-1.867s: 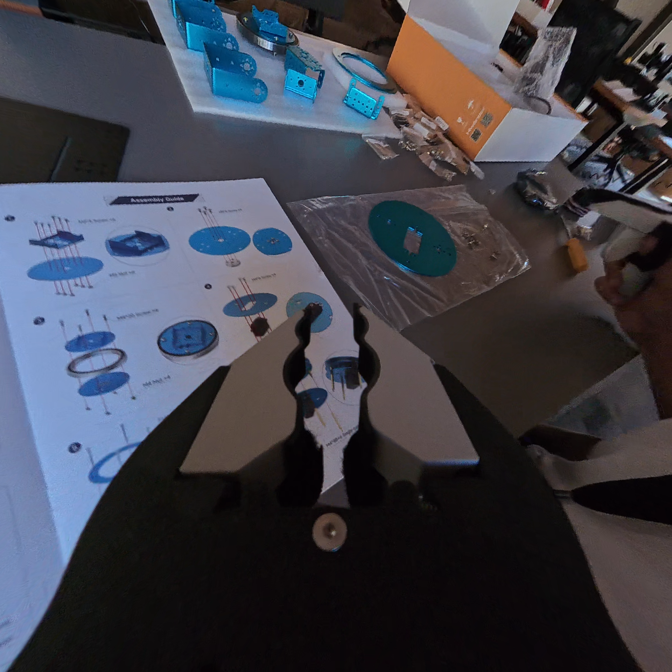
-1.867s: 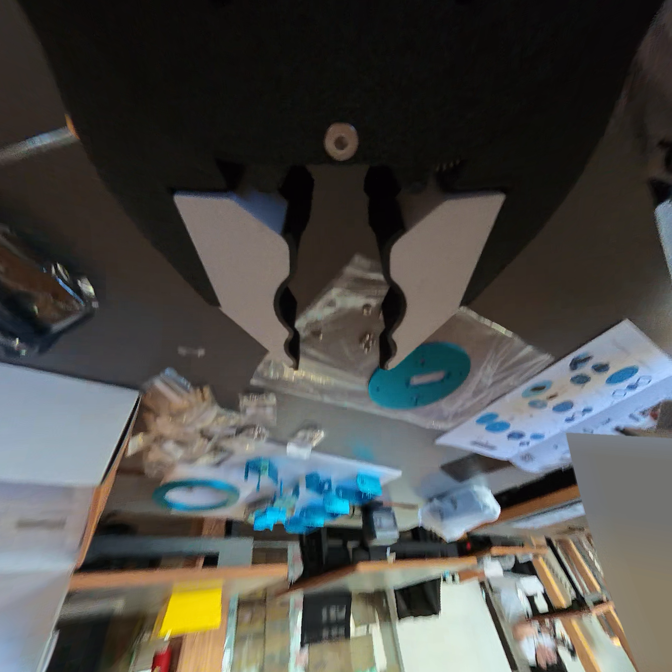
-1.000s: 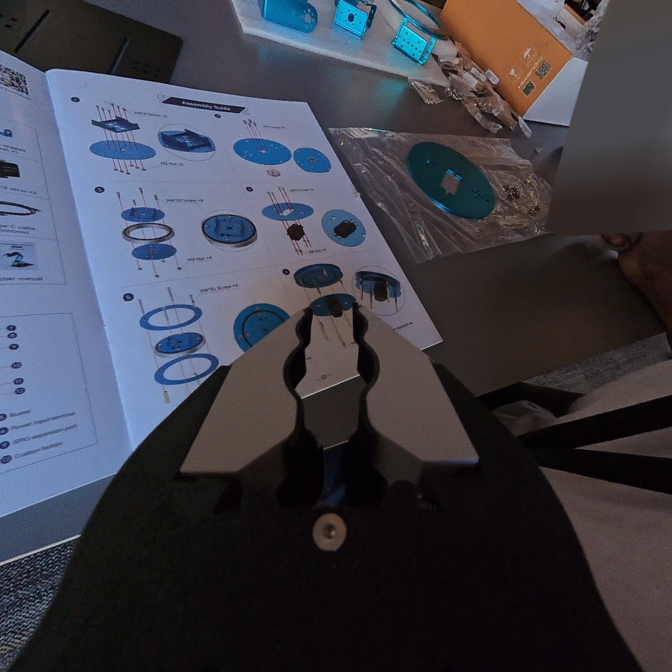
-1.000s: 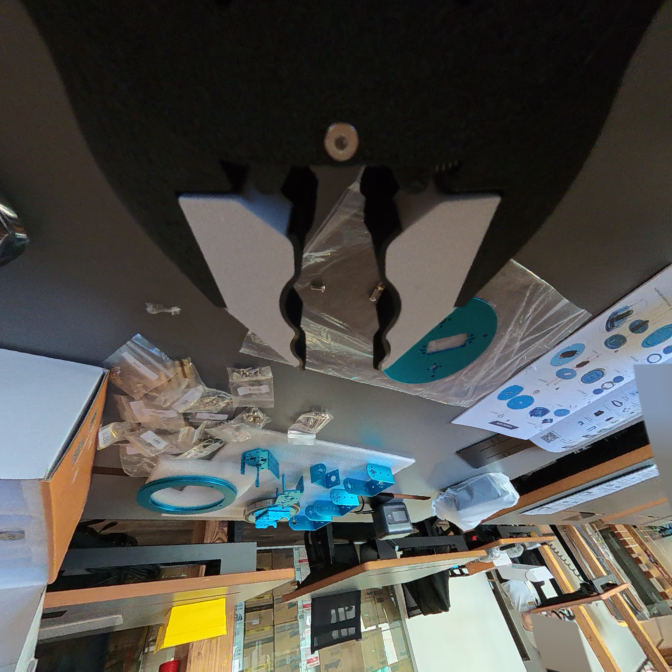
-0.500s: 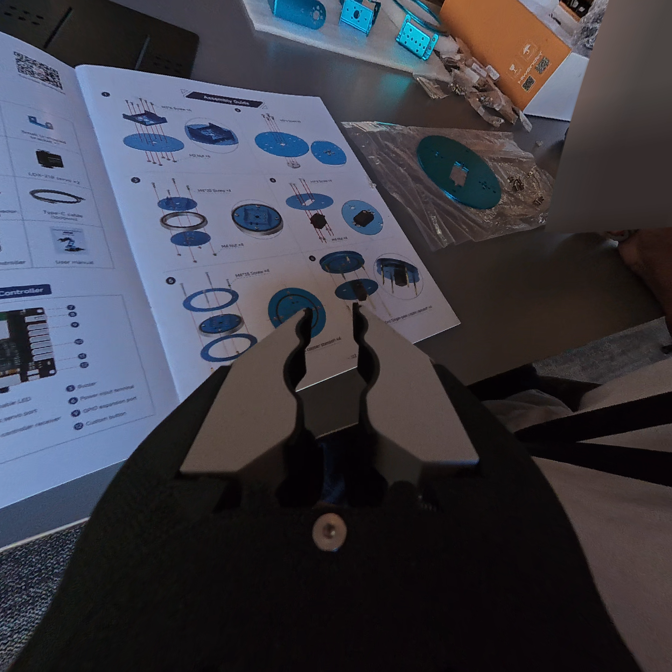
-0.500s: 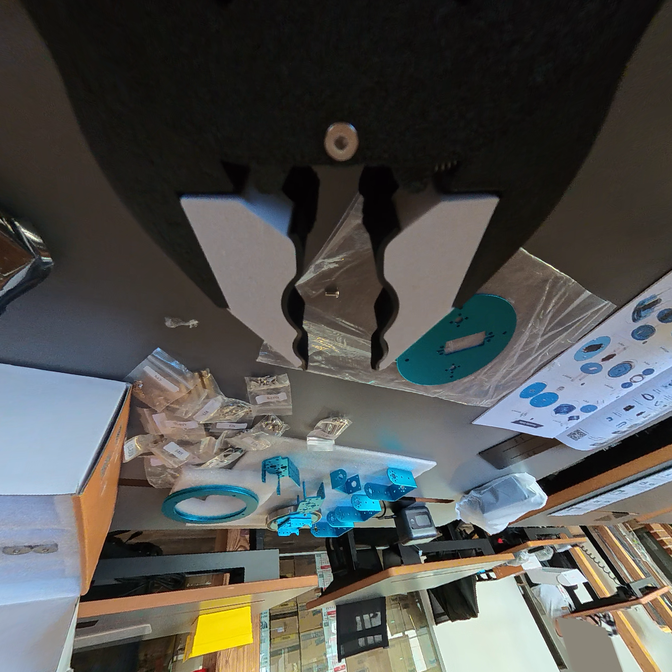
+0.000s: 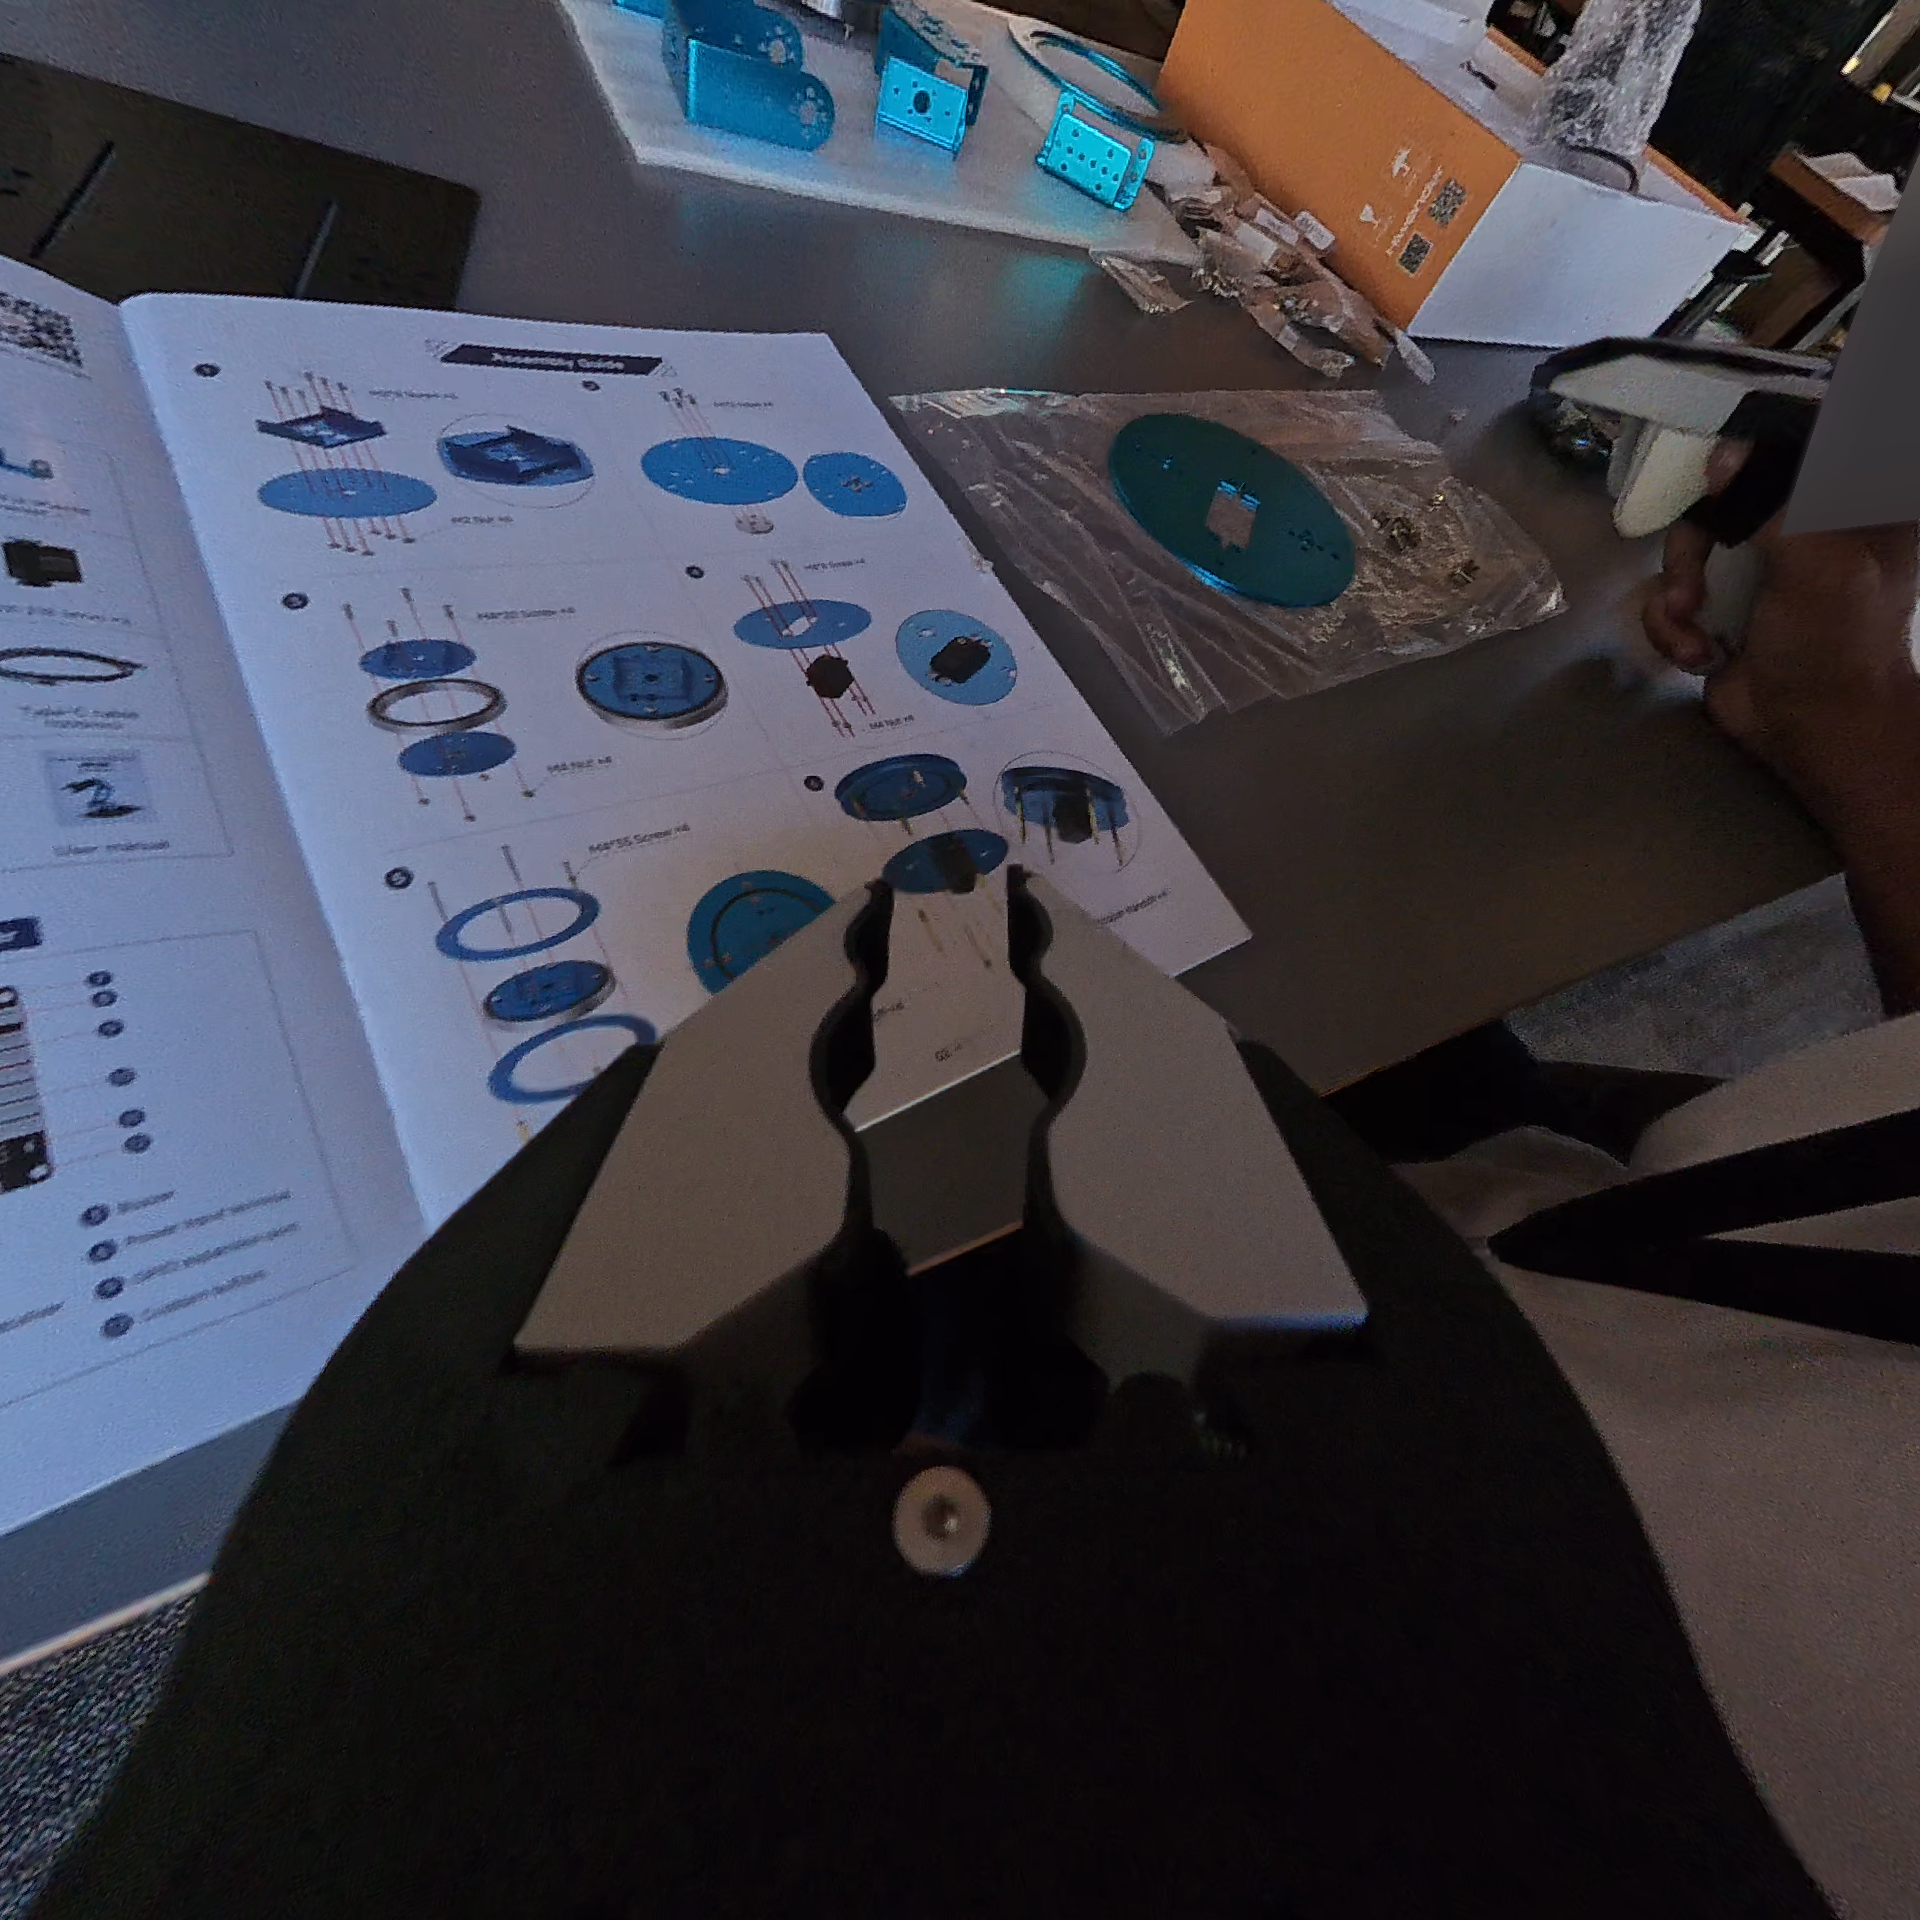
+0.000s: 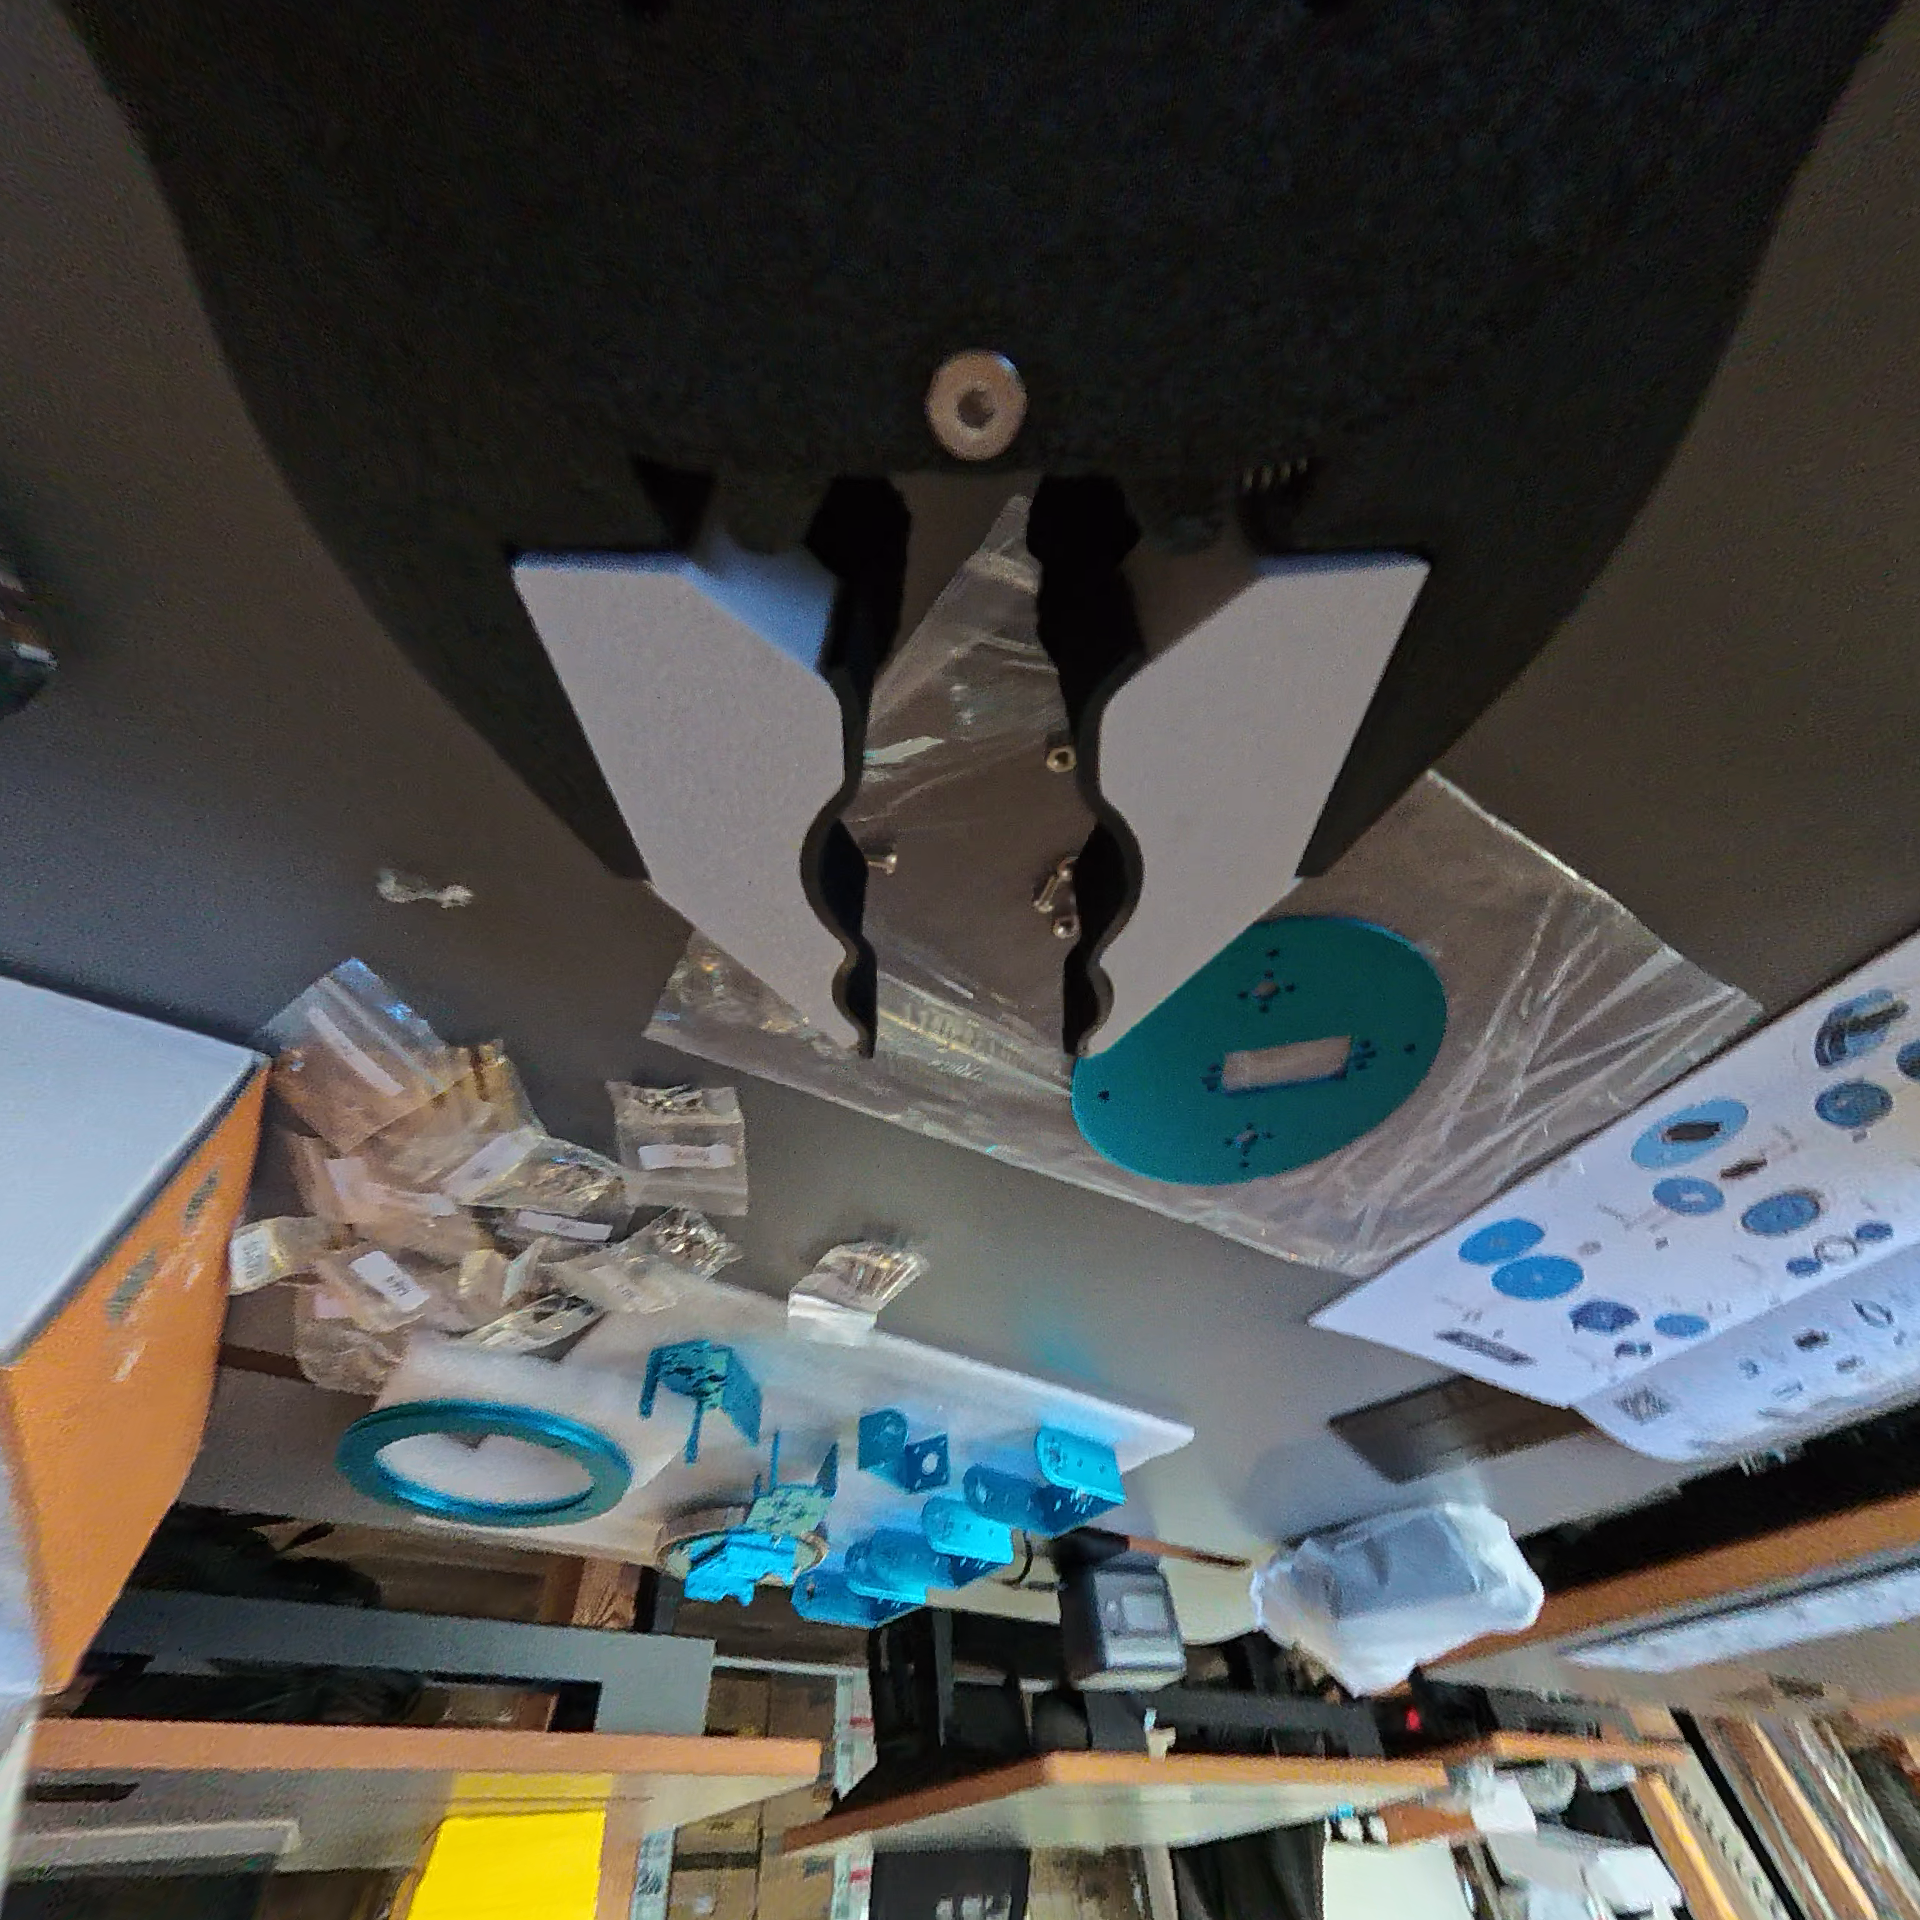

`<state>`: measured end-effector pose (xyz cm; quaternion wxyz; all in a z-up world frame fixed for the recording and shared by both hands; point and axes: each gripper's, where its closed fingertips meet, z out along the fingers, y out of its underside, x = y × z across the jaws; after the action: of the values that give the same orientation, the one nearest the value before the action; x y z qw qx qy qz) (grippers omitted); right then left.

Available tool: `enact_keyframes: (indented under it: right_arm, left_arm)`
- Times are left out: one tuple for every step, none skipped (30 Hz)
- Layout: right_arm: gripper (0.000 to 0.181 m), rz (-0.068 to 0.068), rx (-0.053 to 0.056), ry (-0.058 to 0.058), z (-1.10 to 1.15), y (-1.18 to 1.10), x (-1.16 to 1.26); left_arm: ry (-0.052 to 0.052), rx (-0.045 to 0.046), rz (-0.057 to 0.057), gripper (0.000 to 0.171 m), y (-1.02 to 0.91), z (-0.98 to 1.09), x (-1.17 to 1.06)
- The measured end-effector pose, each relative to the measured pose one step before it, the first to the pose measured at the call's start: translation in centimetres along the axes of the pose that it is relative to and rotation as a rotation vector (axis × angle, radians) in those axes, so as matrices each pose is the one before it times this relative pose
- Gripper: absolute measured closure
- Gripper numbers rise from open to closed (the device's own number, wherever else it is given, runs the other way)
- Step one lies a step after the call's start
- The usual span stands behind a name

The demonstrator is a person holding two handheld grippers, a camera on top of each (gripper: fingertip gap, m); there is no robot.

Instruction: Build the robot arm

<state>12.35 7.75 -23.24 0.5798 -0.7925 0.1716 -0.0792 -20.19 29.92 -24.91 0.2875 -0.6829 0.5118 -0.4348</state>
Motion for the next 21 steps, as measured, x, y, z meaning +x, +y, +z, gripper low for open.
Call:
enact_keyframes:
  right_arm:
    - [0.146,-0.0243,-0.0145,-0.0099,0.151,0.190,-0.487]
    - [0.146,-0.0221,-0.0113,-0.0110,0.113,0.141,-0.524]
    - [0.146,-0.0184,-0.0119,-0.0091,0.080,0.167,-0.461]
    - [0.145,-0.0130,-0.0096,-0.0125,0.058,0.161,-0.476]
    - [0.143,-0.0024,-0.0078,-0.0191,0.024,0.178,-0.517]
    - [0.139,0.0065,-0.0078,-0.0278,-0.012,0.187,-0.551]
    - [0.135,0.0083,-0.0048,-0.0329,-0.142,0.149,-0.555]
    - [0.134,0.0105,0.0044,-0.0360,-0.327,0.054,-0.563]
    - [0.135,0.0142,0.0130,-0.0242,-0.481,-0.046,-0.323]
    - [0.135,0.0116,0.0116,-0.0090,-0.639,-0.008,-0.026]
    - [0.135,0.0009,0.0027,0.0121,-0.773,0.128,0.393]
    - [0.135,-0.0030,0.0000,0.0268,-0.905,0.198,0.762]
    - [0.136,0.0002,0.0025,0.0290,-0.949,0.099,0.960]
    - [0.137,0.0043,0.0039,0.0204,-0.927,-0.023,1.020]
    - [0.138,0.0072,0.0054,0.0119,-0.843,-0.170,1.043]
    - [0.139,0.0063,0.0045,0.0076,-0.784,-0.222,1.122]
    - [0.139,0.0063,0.0014,0.0093,-0.725,-0.235,1.249]
    - [0.140,0.0106,0.0037,0.0039,-0.665,-0.249,1.188]
    - [0.141,0.0193,0.0034,-0.0062,-0.596,-0.189,0.984]
    - [0.141,0.0229,0.0004,-0.0079,-0.521,-0.070,0.849]
    - [0.141,0.0198,-0.0022,0.0011,-0.483,0.072,0.836]
  left_arm:
    - [0.0177,-0.00082,0.0005,0.150,-0.193,0.638,0.391]
    - [0.0207,-0.00326,0.0012,0.150,-0.224,0.722,0.452]
    - [0.0201,-0.00532,0.0045,0.150,-0.286,0.760,0.491]
    - [0.0164,-0.00320,0.0108,0.150,-0.385,0.740,0.499]
    - [0.0120,0.00004,0.0169,0.150,-0.485,0.717,0.493]
    - [0.0090,-0.00103,0.0207,0.150,-0.497,0.716,0.487]
    - [0.0065,-0.00483,0.0228,0.150,-0.481,0.714,0.444]
    - [0.0017,-0.00649,0.0224,0.150,-0.483,0.686,0.346]
    - [-0.0034,-0.00508,0.0186,0.150,-0.543,0.666,0.235]
    - [-0.0041,-0.00543,0.0135,0.150,-0.565,0.658,0.194]
    - [-0.0021,-0.00766,0.0111,0.150,-0.550,0.689,0.216]
    - [-0.0039,-0.00914,0.0109,0.150,-0.564,0.738,0.181]
    - [-0.0094,-0.01024,0.0086,0.150,-0.601,0.777,0.072]
    - [-0.0108,-0.00988,0.0063,0.150,-0.665,0.834,0.069]
    - [-0.0049,-0.00858,0.0075,0.150,-0.681,0.865,0.182]
    - [0.0010,-0.00721,0.0082,0.150,-0.681,0.909,0.289]
    - [0.0032,-0.00685,0.0054,0.150,-0.635,0.943,0.330]
    - [0.0058,-0.00770,0.0041,0.150,-0.545,0.953,0.387]
    - [0.0083,-0.00767,0.0058,0.150,-0.434,0.888,0.456]
    - [0.0067,-0.00594,0.0072,0.150,-0.321,0.795,0.465]
    - [0.0029,-0.00430,0.0070,0.150,-0.214,0.672,0.423]
